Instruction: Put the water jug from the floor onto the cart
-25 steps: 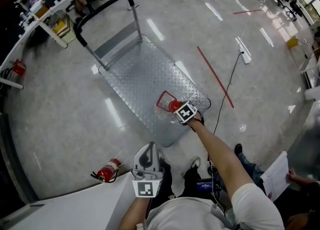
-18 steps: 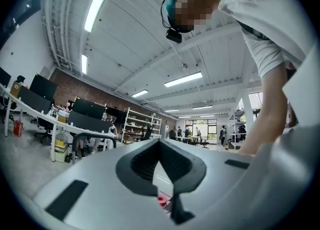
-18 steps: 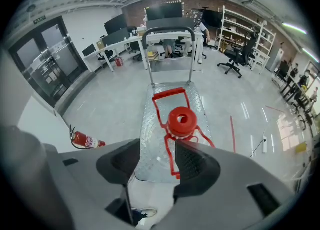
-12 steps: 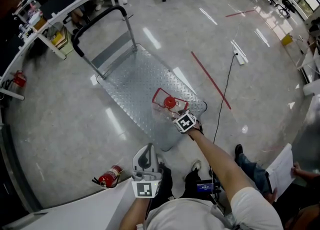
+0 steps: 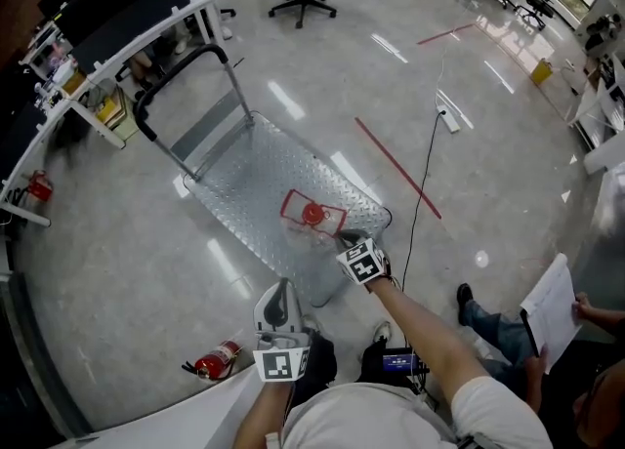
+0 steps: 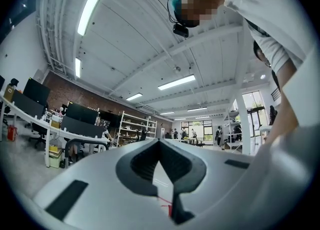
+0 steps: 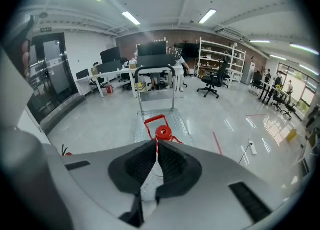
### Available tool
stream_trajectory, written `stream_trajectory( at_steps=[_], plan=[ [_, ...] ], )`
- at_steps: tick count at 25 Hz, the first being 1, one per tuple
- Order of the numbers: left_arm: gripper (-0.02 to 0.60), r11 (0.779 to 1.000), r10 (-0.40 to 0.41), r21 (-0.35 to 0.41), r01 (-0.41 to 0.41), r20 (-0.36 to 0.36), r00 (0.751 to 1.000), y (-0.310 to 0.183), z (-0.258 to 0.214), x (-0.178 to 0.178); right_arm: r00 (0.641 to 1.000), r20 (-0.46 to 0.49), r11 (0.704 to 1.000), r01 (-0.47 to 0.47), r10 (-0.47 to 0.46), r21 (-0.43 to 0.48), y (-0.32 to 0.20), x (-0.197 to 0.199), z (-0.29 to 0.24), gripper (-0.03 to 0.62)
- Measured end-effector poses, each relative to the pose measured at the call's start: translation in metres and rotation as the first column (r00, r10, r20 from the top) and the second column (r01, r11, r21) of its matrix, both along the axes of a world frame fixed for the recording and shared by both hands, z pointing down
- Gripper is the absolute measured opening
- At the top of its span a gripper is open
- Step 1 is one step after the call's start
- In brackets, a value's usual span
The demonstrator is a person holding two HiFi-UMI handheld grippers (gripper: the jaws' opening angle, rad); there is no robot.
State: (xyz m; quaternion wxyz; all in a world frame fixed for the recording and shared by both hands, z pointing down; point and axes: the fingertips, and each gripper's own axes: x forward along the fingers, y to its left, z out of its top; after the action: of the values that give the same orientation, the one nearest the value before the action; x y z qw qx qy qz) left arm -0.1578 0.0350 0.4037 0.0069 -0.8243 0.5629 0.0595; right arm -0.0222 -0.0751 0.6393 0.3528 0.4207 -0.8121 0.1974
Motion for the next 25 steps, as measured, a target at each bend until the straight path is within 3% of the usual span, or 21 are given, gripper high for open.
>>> stream_trajectory(
  at_steps=[9, 16, 25],
  plan=[
    [0.003, 0.999, -0.007, 0.038, 0.006, 0.013, 1.0, 0.011, -0.031, 0.03, 0.98, 0.181, 0.962, -0.124, 0.08, 0.244, 0.029, 0.037, -0.109, 0.012],
    [0.003, 0.998, -0.006, 0.063, 0.005, 0.009, 1.0, 0.025, -0.048, 0.049, 0.95, 0.303, 0.88, -0.207, 0.075, 0.428, 0.076, 0.06, -0.187, 0.012],
    [0.003, 0.998, 0.013, 0.061, -0.013, 0.01, 1.0, 0.039, -0.055, 0.068, 0.917, 0.393, 0.824, -0.28, 0.076, 0.493, 0.122, 0.085, -0.231, 0.012]
  ],
)
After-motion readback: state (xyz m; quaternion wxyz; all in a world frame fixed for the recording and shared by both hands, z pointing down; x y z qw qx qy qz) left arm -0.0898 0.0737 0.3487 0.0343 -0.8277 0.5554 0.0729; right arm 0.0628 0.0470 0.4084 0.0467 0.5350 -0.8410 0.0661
